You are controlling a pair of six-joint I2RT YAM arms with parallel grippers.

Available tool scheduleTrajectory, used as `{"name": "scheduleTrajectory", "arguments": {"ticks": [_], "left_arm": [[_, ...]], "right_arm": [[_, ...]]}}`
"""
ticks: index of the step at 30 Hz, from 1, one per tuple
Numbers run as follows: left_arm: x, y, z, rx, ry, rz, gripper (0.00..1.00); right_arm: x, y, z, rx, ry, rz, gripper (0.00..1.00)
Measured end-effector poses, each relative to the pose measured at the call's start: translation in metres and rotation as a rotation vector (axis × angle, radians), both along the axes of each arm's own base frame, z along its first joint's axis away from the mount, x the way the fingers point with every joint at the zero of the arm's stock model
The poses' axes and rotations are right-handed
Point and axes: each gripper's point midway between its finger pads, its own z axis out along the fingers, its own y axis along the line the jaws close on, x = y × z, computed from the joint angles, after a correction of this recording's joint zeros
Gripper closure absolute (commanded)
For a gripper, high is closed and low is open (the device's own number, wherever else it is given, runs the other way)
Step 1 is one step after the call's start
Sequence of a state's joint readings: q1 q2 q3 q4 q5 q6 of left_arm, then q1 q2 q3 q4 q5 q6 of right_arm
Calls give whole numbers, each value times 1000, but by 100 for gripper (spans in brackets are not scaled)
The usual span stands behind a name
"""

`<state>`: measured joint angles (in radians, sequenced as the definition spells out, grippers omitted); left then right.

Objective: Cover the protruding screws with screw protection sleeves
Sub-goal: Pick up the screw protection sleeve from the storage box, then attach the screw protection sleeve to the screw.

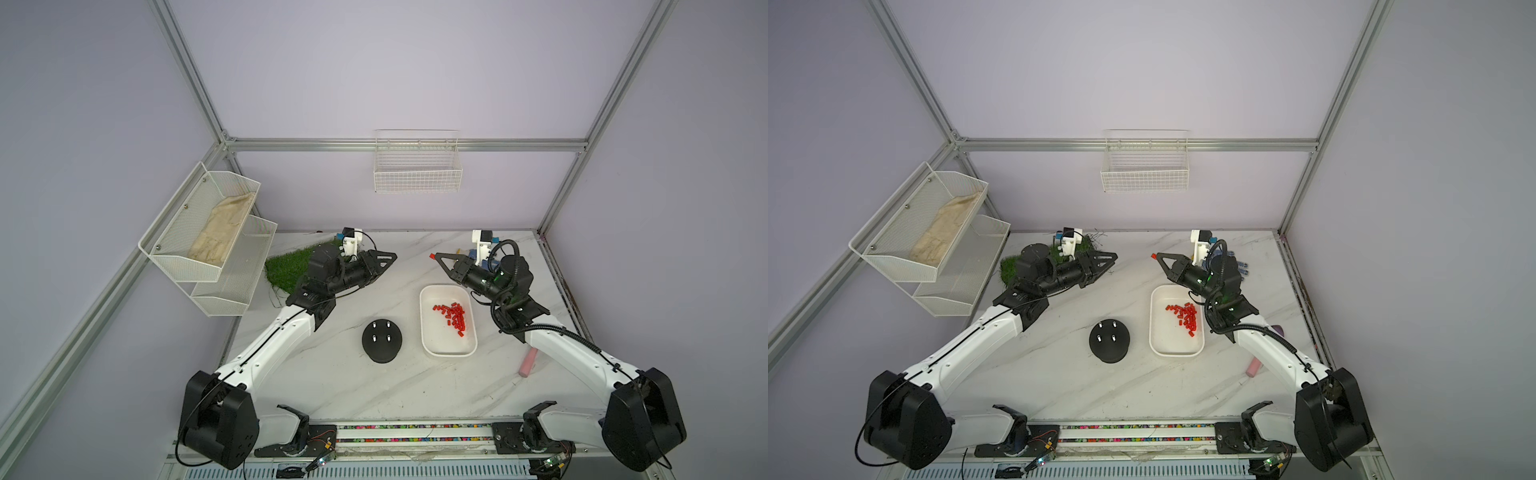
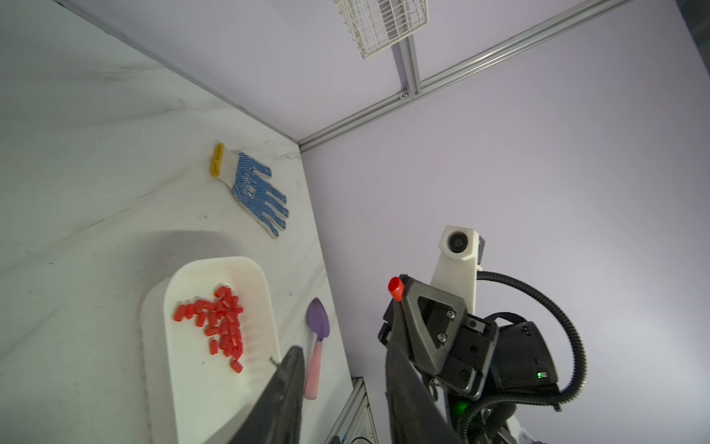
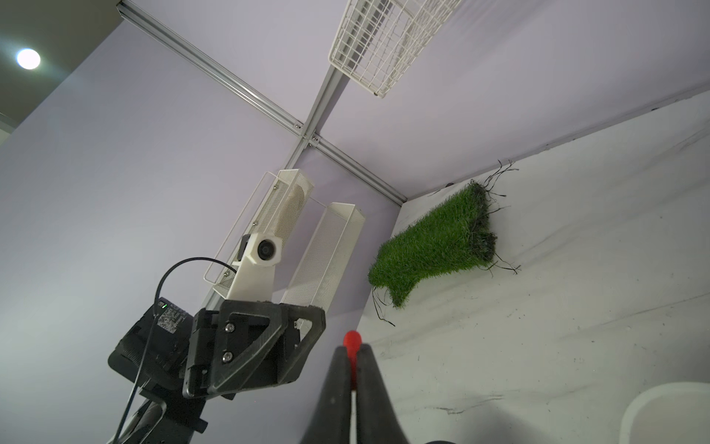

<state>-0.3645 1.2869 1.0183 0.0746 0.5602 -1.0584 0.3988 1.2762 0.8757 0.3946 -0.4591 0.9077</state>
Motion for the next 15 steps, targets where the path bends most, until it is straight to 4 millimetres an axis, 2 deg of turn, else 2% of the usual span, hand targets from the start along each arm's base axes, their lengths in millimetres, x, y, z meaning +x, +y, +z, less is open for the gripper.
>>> {"name": "scheduleTrajectory", "arguments": {"ticks": [3,11,15], "left_arm": [[-8,17,-15,83,28,47,62],[-31,54,-80,303,185,136,62],[-42,69,-98,373,233,170,62]], "right_arm": [[-1,4,-3,-54,16,29,91],[0,14,-29,-207,123,105,91],[-3,22,-44,-271,178,145,91]]}}
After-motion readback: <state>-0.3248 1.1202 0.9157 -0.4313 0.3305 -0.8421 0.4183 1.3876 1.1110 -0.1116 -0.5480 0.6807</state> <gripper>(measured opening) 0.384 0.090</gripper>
